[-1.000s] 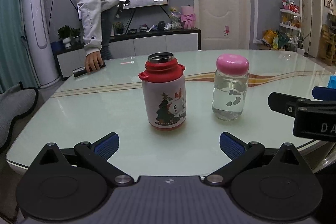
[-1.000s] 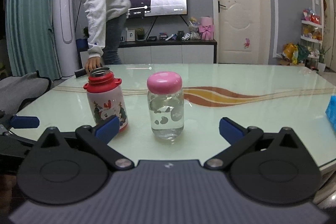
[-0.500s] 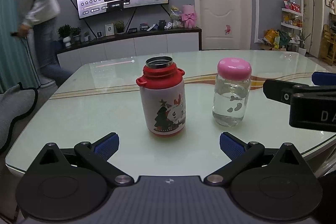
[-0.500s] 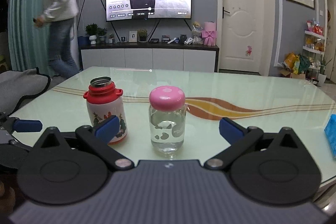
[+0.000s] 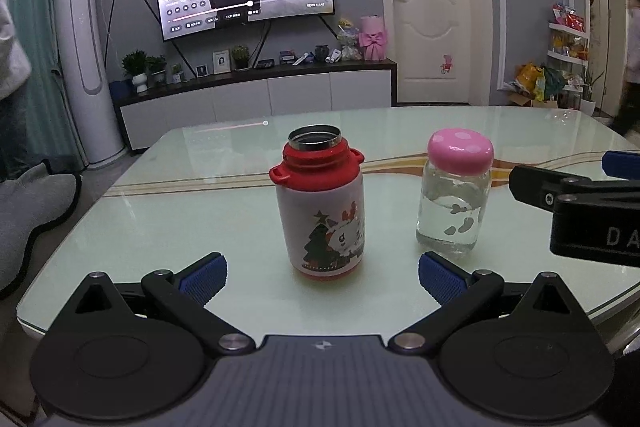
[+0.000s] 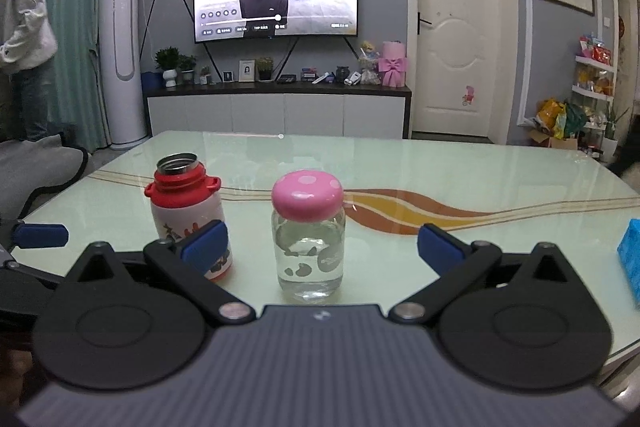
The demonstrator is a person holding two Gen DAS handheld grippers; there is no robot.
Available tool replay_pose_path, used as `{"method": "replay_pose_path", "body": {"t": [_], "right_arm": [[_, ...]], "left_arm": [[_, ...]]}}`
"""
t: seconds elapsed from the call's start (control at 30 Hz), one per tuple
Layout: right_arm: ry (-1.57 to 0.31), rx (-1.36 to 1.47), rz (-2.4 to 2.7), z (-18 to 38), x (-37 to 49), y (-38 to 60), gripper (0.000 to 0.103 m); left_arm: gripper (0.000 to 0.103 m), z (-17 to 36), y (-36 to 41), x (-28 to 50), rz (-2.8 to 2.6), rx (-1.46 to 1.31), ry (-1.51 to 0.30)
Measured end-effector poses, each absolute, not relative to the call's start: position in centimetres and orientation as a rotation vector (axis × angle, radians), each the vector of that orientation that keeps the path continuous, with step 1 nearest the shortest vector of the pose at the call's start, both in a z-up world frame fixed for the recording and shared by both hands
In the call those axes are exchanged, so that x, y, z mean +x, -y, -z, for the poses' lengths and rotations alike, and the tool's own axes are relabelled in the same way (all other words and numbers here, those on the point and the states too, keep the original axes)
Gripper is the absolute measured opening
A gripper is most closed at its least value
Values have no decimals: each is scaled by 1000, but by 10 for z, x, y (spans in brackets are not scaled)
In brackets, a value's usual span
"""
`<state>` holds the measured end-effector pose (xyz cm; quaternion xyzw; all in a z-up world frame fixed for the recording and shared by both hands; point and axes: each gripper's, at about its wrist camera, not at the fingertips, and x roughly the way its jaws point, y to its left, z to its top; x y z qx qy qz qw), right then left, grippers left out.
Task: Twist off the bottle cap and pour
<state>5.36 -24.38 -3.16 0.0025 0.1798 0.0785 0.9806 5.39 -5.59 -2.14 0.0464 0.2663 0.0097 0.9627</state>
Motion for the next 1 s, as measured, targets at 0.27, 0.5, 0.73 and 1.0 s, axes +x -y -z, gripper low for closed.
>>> {"method": "replay_pose_path", "body": {"t": [0.27,0.5,0.73,1.0], "right_arm": [[-361,0,-155,29,57,247,103],[-345,-16,-156,25,63,251,103],[-331,-9,-155,24,69,257,103],[-350,26,-145,29,73,269,103]], "left_arm": [[103,22,59,62,-5,81,-542],[103,24,67,68,31,78,-534],[103,27,77,76,54,95,-517],[103,32,90,85,85,100,-521]]}}
